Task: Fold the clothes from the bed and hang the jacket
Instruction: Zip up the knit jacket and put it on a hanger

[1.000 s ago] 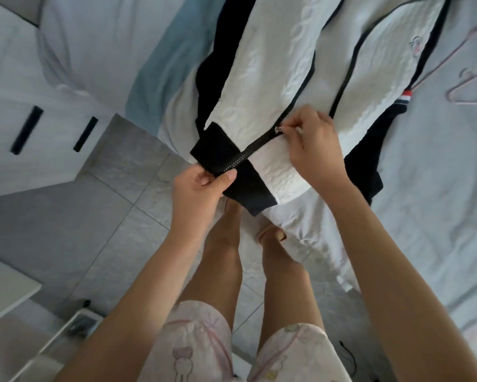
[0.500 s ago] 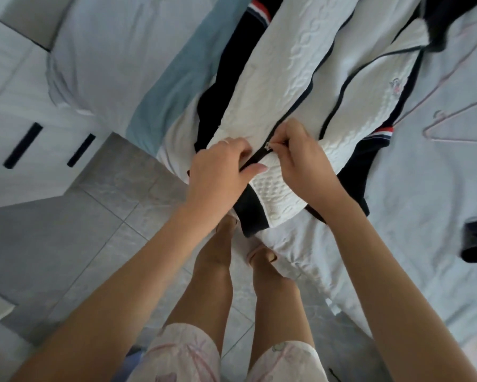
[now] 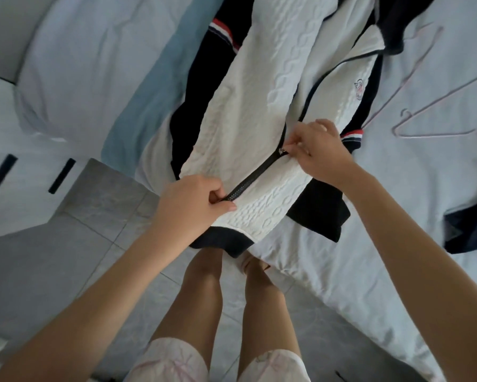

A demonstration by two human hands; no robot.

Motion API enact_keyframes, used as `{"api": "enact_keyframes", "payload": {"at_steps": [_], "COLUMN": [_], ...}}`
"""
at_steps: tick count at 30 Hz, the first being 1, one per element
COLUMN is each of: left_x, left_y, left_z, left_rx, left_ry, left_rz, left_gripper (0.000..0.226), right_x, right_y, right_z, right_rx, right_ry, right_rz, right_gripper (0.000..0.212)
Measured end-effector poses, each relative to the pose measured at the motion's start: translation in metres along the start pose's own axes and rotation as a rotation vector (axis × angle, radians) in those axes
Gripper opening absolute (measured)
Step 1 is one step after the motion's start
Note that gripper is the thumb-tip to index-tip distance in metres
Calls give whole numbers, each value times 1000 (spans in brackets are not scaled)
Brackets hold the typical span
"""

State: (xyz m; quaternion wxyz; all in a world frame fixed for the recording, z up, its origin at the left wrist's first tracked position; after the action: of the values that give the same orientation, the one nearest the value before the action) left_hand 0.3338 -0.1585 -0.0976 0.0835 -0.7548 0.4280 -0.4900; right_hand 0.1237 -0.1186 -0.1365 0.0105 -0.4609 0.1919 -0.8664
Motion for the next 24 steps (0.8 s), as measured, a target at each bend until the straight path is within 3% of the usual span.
{"api": "enact_keyframes", "payload": {"at_steps": [5, 11, 18, 24], "left_x": [-12, 4, -6, 3], "left_y": [13, 52, 91, 81], "left_z": [-3, -51, -91, -86], "left_rx": [9, -196, -216, -235], "left_ry": [85, 7, 153, 161], "left_rz": [87, -104, -84, -60], "left_gripper": [23, 42, 26, 12], "right_x": [9, 19, 32, 49], "right_y": [-15, -33, -29, -7], "right_z": [-17, 11, 20, 3], "right_rx": [-118, -104, -6, 27], "right_ry": [-43, 134, 103, -168], "right_rz": [-255, -469, -467, -429], "right_gripper": [6, 7, 9, 6]}}
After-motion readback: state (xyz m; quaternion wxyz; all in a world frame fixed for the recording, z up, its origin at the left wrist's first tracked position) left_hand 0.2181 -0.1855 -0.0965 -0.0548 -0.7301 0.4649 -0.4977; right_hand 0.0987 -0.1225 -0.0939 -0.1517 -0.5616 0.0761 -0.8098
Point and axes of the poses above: each hand's wrist, its own y-axis towards the middle knuckle, its own x-axis out of the back of the hand, z = x × y, the point moved 9 cm from there along y, towards the middle knuckle, and after that the axes turned 1 degree about x, right-handed, at the moved point
